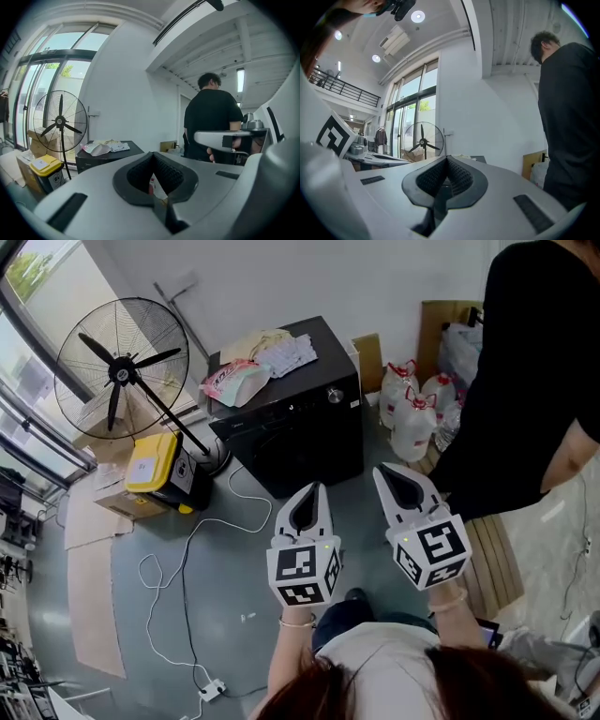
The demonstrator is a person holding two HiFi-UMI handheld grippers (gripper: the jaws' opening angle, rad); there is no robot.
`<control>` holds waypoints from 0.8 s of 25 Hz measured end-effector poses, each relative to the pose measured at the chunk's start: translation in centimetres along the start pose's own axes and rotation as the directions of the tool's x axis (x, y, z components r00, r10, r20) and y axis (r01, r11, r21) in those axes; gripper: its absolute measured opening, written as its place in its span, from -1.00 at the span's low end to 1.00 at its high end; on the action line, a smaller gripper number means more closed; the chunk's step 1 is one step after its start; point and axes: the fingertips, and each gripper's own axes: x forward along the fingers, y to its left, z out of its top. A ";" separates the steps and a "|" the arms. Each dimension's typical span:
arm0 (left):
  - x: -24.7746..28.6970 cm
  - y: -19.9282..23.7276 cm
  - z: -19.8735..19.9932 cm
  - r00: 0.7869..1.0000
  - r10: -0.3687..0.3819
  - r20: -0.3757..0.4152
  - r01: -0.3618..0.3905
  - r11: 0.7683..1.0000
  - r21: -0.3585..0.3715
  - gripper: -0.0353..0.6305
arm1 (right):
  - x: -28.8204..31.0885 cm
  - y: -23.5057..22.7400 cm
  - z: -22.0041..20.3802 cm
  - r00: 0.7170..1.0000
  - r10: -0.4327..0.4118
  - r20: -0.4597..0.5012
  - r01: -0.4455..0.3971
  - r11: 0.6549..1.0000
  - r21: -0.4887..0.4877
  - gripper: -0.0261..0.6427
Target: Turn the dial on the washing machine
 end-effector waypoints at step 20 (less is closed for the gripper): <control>7.4 3.0 -1.1 0.997 -0.060 -0.039 0.059 0.998 -0.019 -0.85 | 6.6 -4.3 -1.7 0.992 -0.120 -0.022 0.118 0.988 -0.099 -0.86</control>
